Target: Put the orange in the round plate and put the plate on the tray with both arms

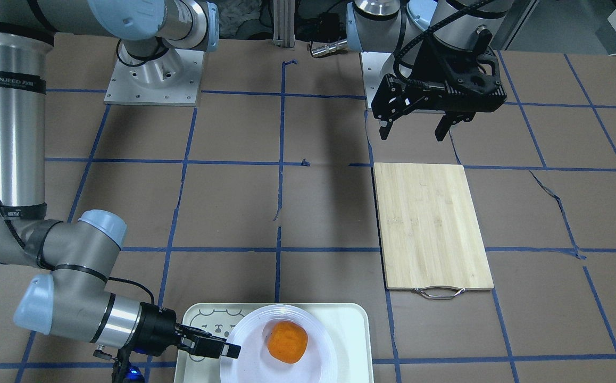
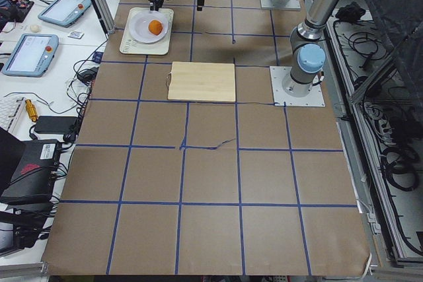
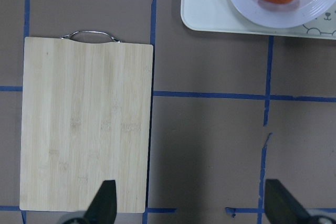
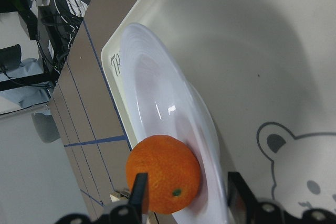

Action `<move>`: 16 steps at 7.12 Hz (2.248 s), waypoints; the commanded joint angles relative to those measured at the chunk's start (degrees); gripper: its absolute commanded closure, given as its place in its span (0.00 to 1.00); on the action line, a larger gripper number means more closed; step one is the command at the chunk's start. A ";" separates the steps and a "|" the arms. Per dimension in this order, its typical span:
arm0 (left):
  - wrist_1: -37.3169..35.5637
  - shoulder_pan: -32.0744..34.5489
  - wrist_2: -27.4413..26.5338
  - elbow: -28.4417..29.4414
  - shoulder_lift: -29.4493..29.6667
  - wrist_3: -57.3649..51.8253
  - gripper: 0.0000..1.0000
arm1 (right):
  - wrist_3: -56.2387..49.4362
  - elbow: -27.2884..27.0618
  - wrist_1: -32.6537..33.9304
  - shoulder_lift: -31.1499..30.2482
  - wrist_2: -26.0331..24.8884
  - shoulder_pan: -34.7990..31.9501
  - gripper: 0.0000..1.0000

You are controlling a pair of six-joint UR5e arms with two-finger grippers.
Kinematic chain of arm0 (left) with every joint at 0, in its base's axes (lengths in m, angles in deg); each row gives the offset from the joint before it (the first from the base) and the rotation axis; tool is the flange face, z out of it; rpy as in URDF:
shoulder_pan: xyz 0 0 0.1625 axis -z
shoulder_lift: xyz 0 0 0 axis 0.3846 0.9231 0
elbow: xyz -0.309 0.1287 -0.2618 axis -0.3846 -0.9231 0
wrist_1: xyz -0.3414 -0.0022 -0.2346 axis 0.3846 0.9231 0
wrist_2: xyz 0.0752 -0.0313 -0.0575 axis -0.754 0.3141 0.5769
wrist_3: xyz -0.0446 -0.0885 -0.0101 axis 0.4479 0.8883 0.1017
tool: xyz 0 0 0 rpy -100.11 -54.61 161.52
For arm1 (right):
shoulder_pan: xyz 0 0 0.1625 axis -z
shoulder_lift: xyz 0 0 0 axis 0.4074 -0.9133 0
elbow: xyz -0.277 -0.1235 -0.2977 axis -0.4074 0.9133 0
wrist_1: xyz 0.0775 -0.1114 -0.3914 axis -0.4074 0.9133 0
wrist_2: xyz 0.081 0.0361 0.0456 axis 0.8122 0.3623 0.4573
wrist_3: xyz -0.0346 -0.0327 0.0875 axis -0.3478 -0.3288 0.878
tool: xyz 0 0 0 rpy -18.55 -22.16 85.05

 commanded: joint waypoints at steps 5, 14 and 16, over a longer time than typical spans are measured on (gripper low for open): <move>-0.46 -0.78 0.70 -0.09 0.69 0.00 0.00 | -11.45 -0.14 -26.59 -23.39 -31.72 -1.50 0.00; 0.68 -0.60 0.09 0.00 0.08 0.00 0.00 | -14.77 -1.98 -49.89 -43.40 -55.41 -5.02 0.00; 4.60 -0.69 0.09 1.04 -0.01 0.00 0.00 | -18.26 -1.81 -49.71 -43.83 -55.49 -4.42 0.00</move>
